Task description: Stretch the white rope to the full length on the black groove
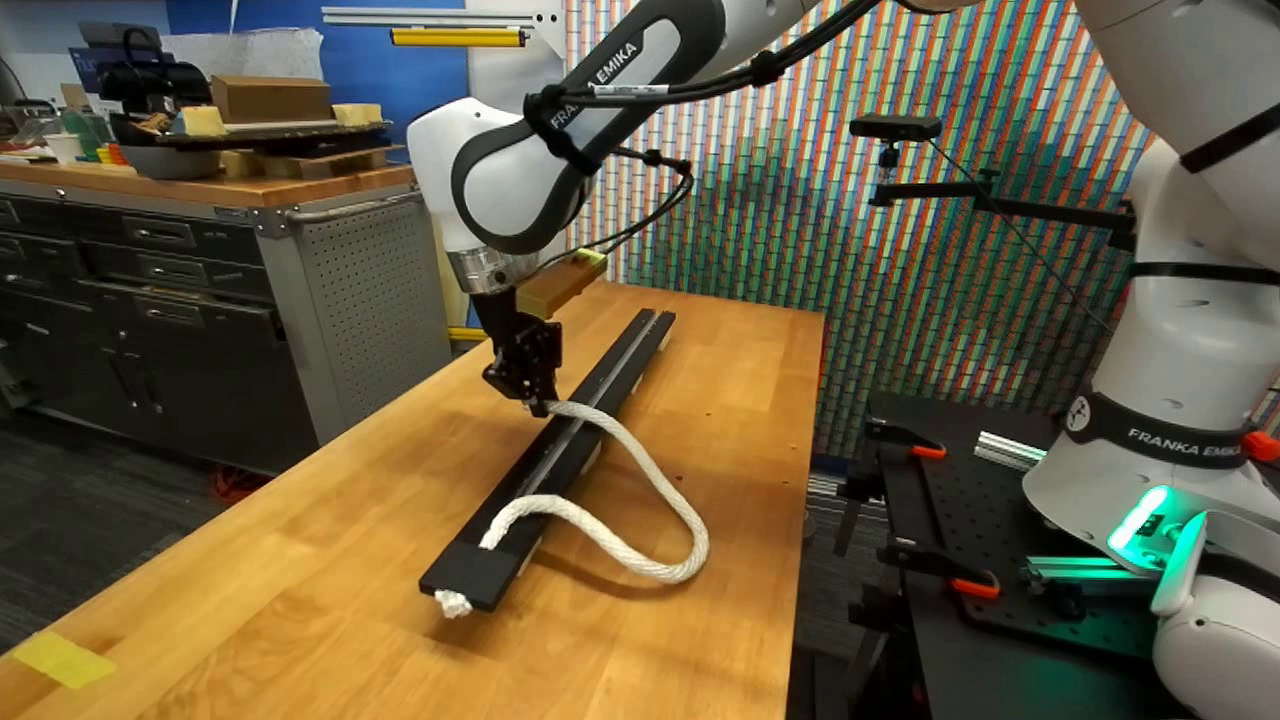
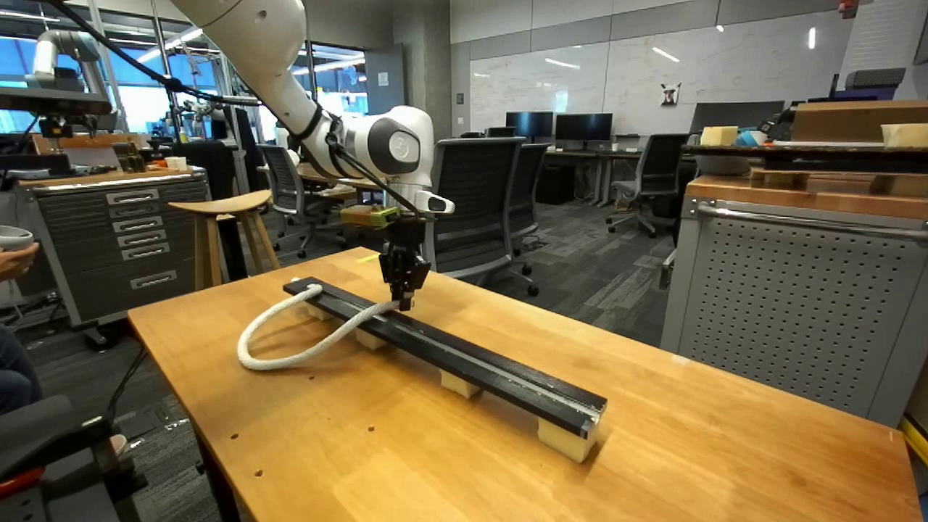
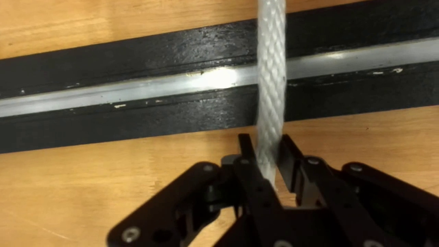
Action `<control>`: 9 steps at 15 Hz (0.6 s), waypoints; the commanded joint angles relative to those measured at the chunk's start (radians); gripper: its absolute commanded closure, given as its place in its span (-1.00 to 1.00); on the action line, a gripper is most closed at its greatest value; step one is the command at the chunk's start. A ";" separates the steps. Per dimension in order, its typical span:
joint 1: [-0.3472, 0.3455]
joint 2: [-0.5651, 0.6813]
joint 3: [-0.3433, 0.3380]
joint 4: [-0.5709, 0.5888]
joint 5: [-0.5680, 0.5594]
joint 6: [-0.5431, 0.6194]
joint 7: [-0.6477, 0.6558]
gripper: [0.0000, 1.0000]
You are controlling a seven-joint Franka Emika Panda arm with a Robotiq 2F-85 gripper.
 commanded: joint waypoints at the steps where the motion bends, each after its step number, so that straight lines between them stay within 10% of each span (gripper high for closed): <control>1: -0.003 0.009 0.001 0.040 0.028 -0.034 -0.025 0.96; 9: -0.009 -0.052 -0.017 -0.027 0.042 -0.016 0.025 0.94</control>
